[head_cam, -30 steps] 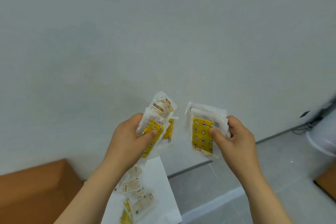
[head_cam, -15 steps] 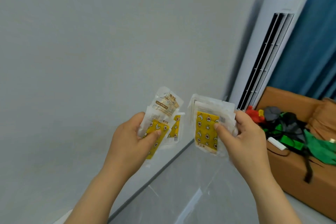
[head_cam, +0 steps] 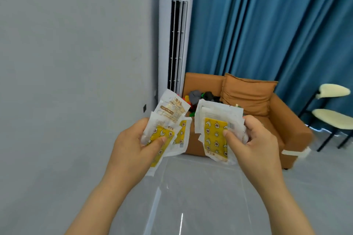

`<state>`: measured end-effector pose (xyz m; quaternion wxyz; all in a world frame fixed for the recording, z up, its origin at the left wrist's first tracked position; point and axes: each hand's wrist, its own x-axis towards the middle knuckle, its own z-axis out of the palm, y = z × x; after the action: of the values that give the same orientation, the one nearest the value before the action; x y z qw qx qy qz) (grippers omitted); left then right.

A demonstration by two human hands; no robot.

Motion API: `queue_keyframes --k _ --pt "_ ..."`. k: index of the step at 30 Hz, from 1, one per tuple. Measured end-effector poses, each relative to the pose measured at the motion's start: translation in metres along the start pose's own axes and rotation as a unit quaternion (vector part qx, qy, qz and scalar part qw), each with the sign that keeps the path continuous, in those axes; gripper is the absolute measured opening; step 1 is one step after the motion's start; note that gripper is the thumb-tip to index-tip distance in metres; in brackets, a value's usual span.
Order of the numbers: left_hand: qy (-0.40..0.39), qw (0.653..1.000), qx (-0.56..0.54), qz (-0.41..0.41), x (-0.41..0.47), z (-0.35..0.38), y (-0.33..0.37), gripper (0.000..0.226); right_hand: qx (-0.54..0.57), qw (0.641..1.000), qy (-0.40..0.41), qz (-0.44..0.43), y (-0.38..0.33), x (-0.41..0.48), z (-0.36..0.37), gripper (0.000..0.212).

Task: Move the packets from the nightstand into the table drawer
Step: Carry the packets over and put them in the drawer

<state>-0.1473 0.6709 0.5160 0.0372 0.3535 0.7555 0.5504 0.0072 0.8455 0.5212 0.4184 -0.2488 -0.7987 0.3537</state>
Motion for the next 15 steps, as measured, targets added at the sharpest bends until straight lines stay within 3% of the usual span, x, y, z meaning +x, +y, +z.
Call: queue_keyframes --k 15 --pt "-0.203 0.974 -0.044 0.093 0.152 0.124 -0.011 0.023 -0.12 0.967 0.186 0.13 0.059 0.057 -0.027 0.012"
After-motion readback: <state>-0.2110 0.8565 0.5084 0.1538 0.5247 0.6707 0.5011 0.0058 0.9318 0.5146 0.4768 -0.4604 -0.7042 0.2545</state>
